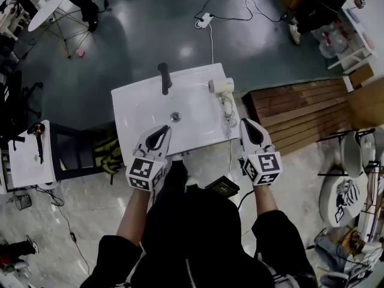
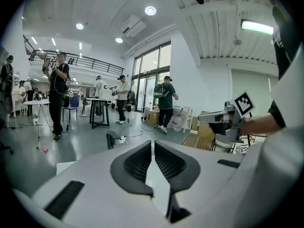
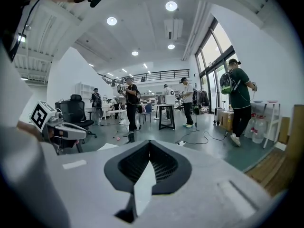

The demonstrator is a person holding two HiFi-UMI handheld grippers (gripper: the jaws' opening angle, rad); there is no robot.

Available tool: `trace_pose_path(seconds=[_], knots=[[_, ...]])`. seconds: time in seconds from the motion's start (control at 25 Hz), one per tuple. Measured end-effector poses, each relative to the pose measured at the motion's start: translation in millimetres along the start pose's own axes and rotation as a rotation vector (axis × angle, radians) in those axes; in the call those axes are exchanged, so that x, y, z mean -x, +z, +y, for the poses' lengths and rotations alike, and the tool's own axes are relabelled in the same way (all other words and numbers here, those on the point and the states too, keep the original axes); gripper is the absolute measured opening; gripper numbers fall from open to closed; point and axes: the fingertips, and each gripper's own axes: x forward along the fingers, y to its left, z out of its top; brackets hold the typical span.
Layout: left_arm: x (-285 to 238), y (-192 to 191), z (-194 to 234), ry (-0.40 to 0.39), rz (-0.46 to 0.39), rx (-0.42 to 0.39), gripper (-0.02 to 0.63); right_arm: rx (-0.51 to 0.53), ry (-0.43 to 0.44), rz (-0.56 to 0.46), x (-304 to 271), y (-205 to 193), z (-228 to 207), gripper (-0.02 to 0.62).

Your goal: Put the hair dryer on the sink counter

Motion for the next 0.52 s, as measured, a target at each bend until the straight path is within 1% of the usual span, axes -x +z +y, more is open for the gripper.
trace_pose_path(seconds=[0.52], knots=[[-3.7,-0.3,-1.1,-0.017,0.006,-0.007,0.031,-0.002,0.006,0.001,-1.4,-0.9,5.7,0.005]])
